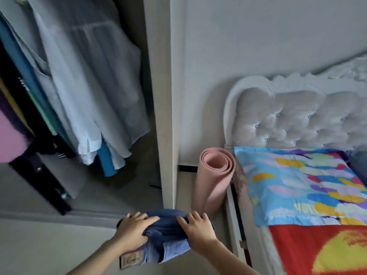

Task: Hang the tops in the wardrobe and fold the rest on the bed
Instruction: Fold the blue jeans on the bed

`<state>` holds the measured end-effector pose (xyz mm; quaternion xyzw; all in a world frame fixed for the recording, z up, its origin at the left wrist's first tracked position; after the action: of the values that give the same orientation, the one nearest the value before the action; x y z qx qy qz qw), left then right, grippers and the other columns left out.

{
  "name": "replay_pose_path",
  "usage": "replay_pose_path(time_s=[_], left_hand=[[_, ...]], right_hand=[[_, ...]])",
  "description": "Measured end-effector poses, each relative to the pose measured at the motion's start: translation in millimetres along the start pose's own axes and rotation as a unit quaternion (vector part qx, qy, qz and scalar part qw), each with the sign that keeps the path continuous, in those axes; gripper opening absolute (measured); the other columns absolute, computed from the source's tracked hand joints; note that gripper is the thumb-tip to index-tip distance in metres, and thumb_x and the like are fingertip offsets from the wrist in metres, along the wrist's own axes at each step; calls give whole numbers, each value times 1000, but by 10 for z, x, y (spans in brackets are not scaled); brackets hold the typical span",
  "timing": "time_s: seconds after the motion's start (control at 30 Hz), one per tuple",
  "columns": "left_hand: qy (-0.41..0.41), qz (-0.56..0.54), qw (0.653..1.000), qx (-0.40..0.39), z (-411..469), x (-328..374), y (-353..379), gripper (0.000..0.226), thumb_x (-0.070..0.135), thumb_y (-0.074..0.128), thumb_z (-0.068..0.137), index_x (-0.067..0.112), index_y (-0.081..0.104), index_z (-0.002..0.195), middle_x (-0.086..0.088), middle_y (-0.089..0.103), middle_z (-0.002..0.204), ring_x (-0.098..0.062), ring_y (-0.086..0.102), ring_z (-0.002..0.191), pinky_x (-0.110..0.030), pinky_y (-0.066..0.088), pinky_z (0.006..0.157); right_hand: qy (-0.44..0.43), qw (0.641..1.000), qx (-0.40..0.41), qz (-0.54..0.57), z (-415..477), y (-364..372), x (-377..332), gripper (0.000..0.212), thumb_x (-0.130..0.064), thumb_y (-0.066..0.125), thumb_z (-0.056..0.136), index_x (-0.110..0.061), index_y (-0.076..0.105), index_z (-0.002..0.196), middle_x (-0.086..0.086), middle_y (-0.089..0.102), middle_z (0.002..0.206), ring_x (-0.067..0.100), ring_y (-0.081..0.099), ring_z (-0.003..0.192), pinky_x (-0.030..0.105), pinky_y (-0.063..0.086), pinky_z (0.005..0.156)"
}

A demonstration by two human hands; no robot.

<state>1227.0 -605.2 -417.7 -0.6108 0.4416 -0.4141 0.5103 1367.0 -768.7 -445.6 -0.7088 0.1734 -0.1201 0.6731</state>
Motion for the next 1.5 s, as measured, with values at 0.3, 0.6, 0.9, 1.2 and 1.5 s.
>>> replay_pose_path(time_s=[0.3,0.6,0.9,1.2,1.5], left_hand=[[-50,-12,997,-59,-660,-2145,475,79,41,83,6,46,69,84,22,64,72,-2,65,61,-20,46,44],[-34,-100,990,-95,-602,-2599,855,87,35,85,7,42,66,91,21,63,72,-5,65,62,-22,47,45],[-31,-101,988,-114,-12,-2839,985,81,34,86,8,40,69,87,21,63,69,-5,65,61,-22,48,45],[-2,-98,991,-96,1086,-3214,1515,99,30,85,9,37,44,99,17,59,65,-10,62,59,-25,50,50],[1,-60,994,-87,2143,-3690,2727,97,26,88,11,32,57,102,2,67,74,-24,61,68,-32,51,56]], right_hand=[[-38,997,-57,42,1299,311,-1816,98,-42,78,4,-28,41,94,-8,61,61,12,60,53,20,47,49],[-4,992,-117,53,1664,489,-2094,97,-39,77,3,-27,42,93,-6,62,64,14,61,56,22,49,52],[-21,988,-150,33,2218,761,-1802,84,-37,83,15,-27,65,97,-2,66,76,17,65,68,28,52,57],[18,986,-153,62,3086,1425,-1312,91,-43,77,6,-24,67,95,-4,63,68,15,63,60,27,51,51],[34,997,-64,-14,3982,2653,-881,58,-24,79,24,-18,65,80,2,61,69,23,56,68,36,32,68]])
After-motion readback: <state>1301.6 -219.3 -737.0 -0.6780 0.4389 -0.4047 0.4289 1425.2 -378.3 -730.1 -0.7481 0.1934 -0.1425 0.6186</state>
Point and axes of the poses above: each hand's wrist, its own z-axis towards the middle knuckle, its own y-axis out of the palm, x = y × z, the point moved 1 cm from there along z, towards the middle knuckle
